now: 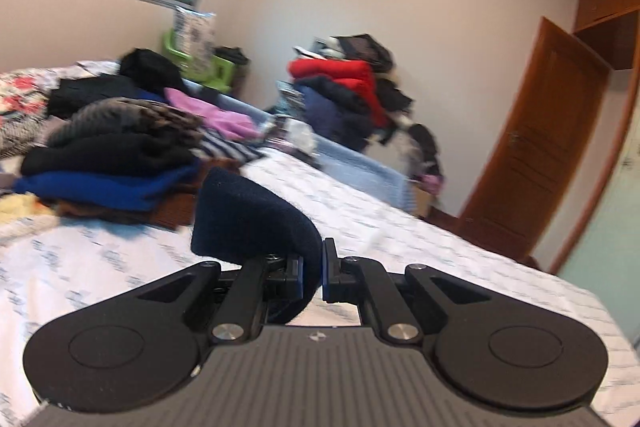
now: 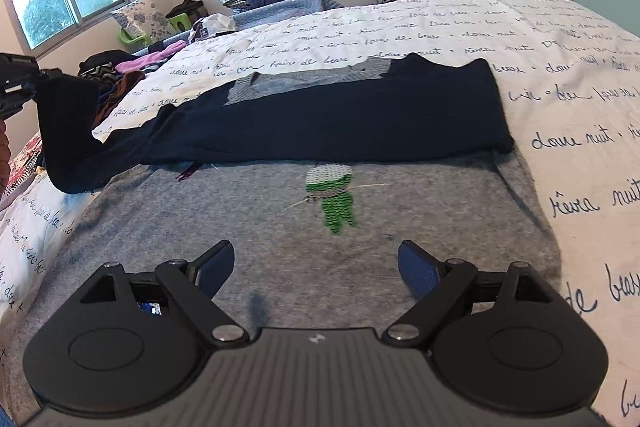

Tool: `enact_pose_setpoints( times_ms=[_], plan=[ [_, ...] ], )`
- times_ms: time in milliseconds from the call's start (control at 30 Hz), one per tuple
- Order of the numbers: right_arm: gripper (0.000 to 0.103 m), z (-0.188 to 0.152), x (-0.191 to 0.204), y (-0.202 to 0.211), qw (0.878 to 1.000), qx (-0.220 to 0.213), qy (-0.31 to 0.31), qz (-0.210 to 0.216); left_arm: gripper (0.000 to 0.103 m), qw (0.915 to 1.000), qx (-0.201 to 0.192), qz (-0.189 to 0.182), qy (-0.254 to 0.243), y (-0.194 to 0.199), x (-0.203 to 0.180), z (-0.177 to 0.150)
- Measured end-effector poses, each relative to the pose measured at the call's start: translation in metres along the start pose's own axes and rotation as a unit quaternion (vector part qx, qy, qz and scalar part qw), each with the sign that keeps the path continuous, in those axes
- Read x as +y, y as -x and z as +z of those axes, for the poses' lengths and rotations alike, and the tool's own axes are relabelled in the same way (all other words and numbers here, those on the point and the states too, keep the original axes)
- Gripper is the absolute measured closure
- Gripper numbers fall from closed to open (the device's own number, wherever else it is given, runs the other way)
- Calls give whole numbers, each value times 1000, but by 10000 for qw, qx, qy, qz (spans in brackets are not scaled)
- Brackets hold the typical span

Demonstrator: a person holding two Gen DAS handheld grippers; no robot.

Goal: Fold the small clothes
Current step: 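Carry the navy sleeve across the sweater body with the left gripper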

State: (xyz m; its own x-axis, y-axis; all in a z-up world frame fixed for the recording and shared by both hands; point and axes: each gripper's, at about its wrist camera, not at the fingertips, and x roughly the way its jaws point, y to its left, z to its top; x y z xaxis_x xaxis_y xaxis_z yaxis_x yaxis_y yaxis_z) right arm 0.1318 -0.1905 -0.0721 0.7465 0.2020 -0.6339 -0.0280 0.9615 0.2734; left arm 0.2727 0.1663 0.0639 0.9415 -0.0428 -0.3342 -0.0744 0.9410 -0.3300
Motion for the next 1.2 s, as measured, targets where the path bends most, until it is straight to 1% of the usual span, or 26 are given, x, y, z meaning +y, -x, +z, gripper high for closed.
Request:
enact_pose_setpoints(
  times_ms=[100,267,400,667,800,900,967,1033,1200],
  plan=[
    [13,-2,-8,3,10000,-16,-87,-1,96,9997,15,-230,-49,0,-26,-5],
    [13,-5,-21,11,9997,-68,-222,20,96,9978,152,-637,-132,-2,-62,-17],
    [13,-7,-26,14,9996,-92,-264,18,96,9952,188,-886,-385,-3,-90,-30],
    [13,-14,-43,25,9990,-124,-418,-54,96,9869,378,-1201,-1007,-11,-142,-72],
    [13,-17,-46,29,9989,-141,-441,-67,96,9823,462,-1146,-1407,-22,-176,-96],
    [13,-18,-48,34,9988,-158,-446,-82,96,9762,491,-1069,-1822,-30,-202,-121],
    [13,-19,-51,37,9987,-171,-462,-105,95,9701,545,-1066,-2112,-31,-217,-140],
    [13,-21,-56,40,9984,-187,-509,-139,95,9621,572,-1067,-2445,-34,-231,-159],
    [13,-22,-63,42,9981,-181,-561,-164,95,9460,601,-1140,-2974,-35,-251,-196]
  ],
)
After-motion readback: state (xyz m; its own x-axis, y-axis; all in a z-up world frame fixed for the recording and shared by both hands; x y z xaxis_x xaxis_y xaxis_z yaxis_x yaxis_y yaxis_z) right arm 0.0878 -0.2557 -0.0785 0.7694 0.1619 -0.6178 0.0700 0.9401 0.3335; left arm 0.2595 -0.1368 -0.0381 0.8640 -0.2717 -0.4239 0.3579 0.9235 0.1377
